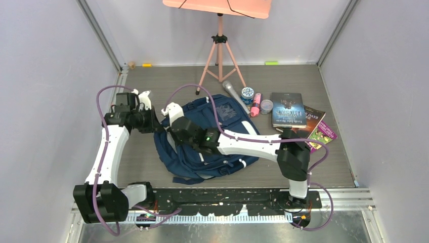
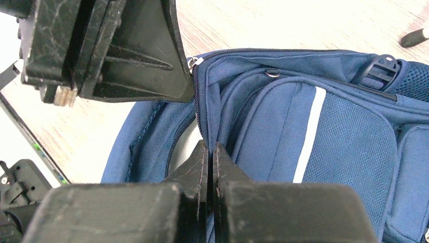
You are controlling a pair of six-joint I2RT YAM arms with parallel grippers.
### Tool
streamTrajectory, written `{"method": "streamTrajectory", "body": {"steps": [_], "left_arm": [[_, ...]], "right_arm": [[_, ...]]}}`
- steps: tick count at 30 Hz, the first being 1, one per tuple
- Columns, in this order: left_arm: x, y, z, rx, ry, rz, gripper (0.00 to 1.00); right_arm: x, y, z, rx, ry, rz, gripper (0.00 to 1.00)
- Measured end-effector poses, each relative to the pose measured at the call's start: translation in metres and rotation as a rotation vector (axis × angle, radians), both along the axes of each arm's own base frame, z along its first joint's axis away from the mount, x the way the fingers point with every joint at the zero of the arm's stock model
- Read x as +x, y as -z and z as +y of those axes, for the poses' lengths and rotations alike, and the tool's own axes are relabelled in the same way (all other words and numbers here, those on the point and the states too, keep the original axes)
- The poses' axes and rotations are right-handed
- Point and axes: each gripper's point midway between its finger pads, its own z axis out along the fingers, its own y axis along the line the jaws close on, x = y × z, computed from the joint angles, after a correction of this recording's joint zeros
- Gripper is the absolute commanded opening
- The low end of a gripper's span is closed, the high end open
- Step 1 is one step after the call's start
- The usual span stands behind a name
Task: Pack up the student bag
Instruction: Unzip the student bag at the center of the board.
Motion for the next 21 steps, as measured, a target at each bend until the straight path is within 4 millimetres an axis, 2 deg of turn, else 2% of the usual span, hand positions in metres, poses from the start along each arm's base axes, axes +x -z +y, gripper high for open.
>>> {"method": "streamTrajectory", "body": {"steps": [8,15,21], "left_arm": [[-0.013,-0.009,-0.009,-0.028,0.029,0.04,0.0],[-0.022,-0.023,-0.023,-0.103,0.07,-0.004,0.13],[-0.032,-0.015,-0.024,-0.137,0.026,0.032,0.25]], "right_arm": [[-0.019,-0.009,-0.016,0.01,-0.071,0.03,0.01],[-0.032,-0.023,-0.029,0.007,-0.118,0.038,0.0],[-0.043,-0.016,-0.033,-0.021,-0.144,0.057,0.0]]}}
